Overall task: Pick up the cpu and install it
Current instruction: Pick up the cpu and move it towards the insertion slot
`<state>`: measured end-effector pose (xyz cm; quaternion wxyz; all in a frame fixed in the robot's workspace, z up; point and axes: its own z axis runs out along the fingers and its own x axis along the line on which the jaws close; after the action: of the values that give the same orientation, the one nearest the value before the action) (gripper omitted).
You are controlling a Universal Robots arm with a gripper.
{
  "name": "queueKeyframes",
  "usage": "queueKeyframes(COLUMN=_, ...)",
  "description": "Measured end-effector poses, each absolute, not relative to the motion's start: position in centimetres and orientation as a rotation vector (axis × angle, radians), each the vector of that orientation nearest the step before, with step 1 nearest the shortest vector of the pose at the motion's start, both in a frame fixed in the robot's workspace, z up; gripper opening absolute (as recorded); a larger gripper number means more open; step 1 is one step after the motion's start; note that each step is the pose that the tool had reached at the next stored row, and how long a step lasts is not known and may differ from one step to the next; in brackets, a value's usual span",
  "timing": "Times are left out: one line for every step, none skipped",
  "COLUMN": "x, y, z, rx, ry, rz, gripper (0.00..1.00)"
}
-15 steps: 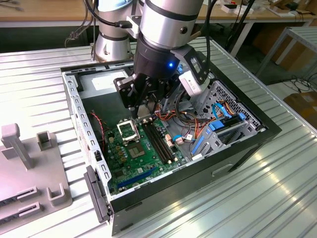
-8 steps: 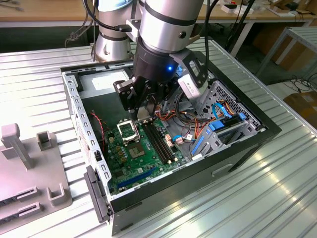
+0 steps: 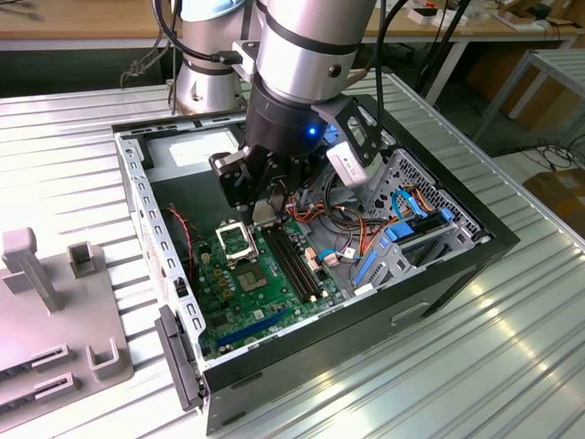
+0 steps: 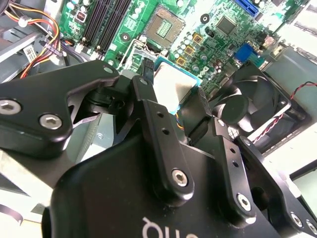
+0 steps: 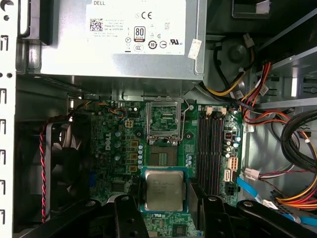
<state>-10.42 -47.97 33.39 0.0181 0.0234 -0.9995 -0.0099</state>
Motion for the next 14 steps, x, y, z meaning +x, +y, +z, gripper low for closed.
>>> queueKeyframes(x=-10.42, y=-47.97, z=33.38, rx=0.073, ry=-3.104, rz=-0.031, gripper=0.47)
queueKeyframes(x=-10.42, y=-47.98, z=33.38, rx=0.073, ry=-3.104, rz=-0.031, gripper=0.47)
queueKeyframes(x=-10.42, y=-47.98, z=33.38, rx=0.073, ry=-3.104, rz=-0.031, gripper=0.47)
queueKeyframes(x=-10.42, y=-47.98, z=33.38, rx=0.073, ry=-3.104, rz=-0.031, gripper=0.47)
queueKeyframes(x=-10.42, y=-47.97, z=33.38, rx=0.073, ry=-3.104, rz=-0.031, gripper=0.47)
queueKeyframes(x=-10.42, y=-47.97, z=33.35, rx=0.073, ry=-3.104, rz=-0.031, gripper=0.47)
queueKeyframes(x=-10.42, y=-47.97, z=33.32, rx=0.073, ry=-3.105, rz=-0.031, gripper=0.47)
queueKeyframes(x=-10.42, y=-47.97, z=33.28, rx=0.073, ry=-3.104, rz=-0.031, gripper=0.47)
queueKeyframes(x=-10.42, y=-47.98, z=33.25, rx=0.073, ry=-3.104, rz=-0.031, gripper=0.47)
queueKeyframes(x=-10.42, y=-47.97, z=33.19, rx=0.073, ry=-3.104, rz=-0.031, gripper=0.47)
queueKeyframes(x=-10.42, y=-47.98, z=33.11, rx=0.073, ry=-3.104, rz=-0.031, gripper=0.47)
queueKeyframes(x=-10.42, y=-47.97, z=33.02, rx=0.073, ry=-3.104, rz=-0.031, gripper=0.47)
queueKeyframes(x=-10.42, y=-47.98, z=32.89, rx=0.073, ry=-3.104, rz=-0.031, gripper=0.47)
queueKeyframes(x=-10.42, y=-47.98, z=32.78, rx=0.073, ry=-3.104, rz=-0.031, gripper=0.47)
